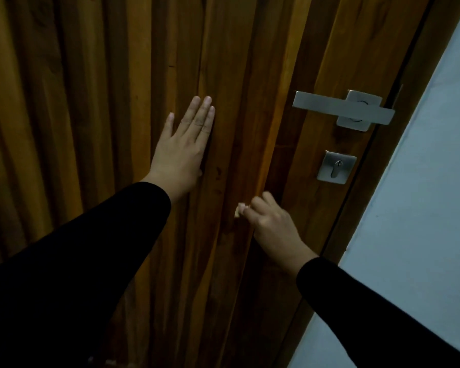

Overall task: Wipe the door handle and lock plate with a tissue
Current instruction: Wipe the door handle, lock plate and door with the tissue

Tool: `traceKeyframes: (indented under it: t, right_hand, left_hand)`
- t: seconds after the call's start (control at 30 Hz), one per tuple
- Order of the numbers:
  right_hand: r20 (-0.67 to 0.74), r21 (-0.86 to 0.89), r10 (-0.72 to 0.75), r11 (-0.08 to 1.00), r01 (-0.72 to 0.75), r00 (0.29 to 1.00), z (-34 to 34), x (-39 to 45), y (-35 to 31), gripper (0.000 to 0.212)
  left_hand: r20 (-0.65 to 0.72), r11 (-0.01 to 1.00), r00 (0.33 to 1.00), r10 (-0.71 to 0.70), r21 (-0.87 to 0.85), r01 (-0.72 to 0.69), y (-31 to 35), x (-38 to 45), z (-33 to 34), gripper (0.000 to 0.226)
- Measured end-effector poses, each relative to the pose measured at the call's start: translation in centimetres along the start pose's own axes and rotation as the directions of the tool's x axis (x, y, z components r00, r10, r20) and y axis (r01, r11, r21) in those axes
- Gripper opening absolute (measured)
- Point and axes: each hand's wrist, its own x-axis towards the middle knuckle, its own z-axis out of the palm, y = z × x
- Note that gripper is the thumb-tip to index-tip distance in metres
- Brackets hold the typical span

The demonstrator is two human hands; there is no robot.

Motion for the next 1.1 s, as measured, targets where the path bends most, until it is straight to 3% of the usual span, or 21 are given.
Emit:
traceKeyframes:
  t: [0.07,0.17,0.3,0.47,0.6,0.73,0.93,1.1]
  right_hand:
    - [0.015,-0.007,-0.035,0.999,0.035,0.999,1.2,-1.2,-0.5,0.01]
    - [0.076,-0.018,-0.062,0.998,0.064,0.995,2.1,-2.6,-1.3,0.03]
    - [0.145,0.021,-0.04,0.999,0.037,0.989,2.3,-2.8,-1.8,0.006]
    - [0.292,0.099,-0.112,0.991,0.086,0.95,0.1,-1.4,-1.4,0.017]
    - [0.016,0.058,-0.086,0.995,0.085,0.996,-2.6,2.2,-0.9,0.015]
    - [-0.228,-0.018,0.107,0.993,-0.114,0.968,-4.1,7.2,0.4,0.01]
    - [-0.336,-0.173,0.094,0.972,-0.159,0.937,-2.0,7.7,0.1,0.006]
    - [-0.339,-0.196,0.042,0.974,-0.114,0.94,0.3,5.0,-1.1,0.009]
  left_hand:
    - [0.001,1.0,1.0,0.017,-0.01,-0.017,-0.3,-0.1,0.0,0.119]
    - [0.008,0.999,0.999,0.04,-0.012,-0.04,-0.7,-0.2,-0.1,0.121]
    - [0.01,1.0,1.0,0.028,0.0,-0.028,-0.7,-0.2,0.0,0.121]
    - [0.004,1.0,1.0,0.006,0.004,-0.006,-0.3,-0.4,0.0,0.121]
    - [0.0,1.0,1.0,0.004,-0.003,-0.004,-0.2,-0.4,-0.1,0.121]
    - [-0.011,1.0,1.0,0.013,-0.026,-0.013,-0.3,-0.4,-0.2,0.122]
    - [-0.008,1.0,1.0,0.014,-0.016,-0.015,-0.3,-0.3,-0.2,0.122]
    - [-0.006,0.999,1.0,0.027,-0.021,-0.027,-0.4,-0.4,-0.3,0.122]
